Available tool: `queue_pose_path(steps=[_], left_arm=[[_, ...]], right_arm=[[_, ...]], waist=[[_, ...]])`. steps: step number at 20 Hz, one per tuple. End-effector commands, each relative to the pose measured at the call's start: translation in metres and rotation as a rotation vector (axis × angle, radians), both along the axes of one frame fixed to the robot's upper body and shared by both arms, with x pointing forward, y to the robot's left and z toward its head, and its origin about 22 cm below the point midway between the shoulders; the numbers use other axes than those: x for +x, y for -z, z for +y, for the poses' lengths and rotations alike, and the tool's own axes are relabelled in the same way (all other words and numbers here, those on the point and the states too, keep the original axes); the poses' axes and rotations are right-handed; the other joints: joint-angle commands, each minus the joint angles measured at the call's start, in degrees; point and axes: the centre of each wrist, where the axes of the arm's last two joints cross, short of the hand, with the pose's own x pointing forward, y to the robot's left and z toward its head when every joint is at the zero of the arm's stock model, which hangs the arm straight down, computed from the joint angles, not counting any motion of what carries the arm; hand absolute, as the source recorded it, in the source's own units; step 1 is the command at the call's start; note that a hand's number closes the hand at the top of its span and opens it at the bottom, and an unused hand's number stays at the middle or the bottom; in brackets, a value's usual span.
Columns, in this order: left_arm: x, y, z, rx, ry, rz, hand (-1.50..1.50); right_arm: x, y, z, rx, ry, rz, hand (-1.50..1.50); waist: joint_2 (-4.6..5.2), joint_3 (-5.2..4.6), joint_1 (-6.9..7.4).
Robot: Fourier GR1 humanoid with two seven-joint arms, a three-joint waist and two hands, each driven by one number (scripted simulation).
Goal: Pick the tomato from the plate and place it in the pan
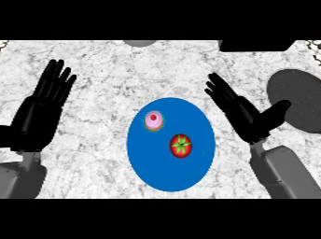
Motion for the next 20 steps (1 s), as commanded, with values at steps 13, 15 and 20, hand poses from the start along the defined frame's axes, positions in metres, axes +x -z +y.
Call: queue_pose_path(steps=[13, 15, 20], left_arm=[[-0.001, 0.039, 0.040, 0.252, -0.258, 0.167, 0.00], [0.002, 0.030, 0.030, 0.273, -0.241, 0.148, 0.00], [0.002, 0.027, 0.024, 0.266, -0.223, 0.150, 0.00]], right_arm=[[-0.030, 0.025, -0.065, -0.392, 0.070, -0.550, -1.50], [-0.037, 0.012, -0.104, -0.470, 0.061, -0.571, -1.50], [-0.038, -0.071, -0.111, -0.662, -0.055, -0.554, -1.50]], waist=[[-2.33, 0.58, -1.37], [-2.27, 0.59, -0.64], [-2.52, 0.45, 0.09]])
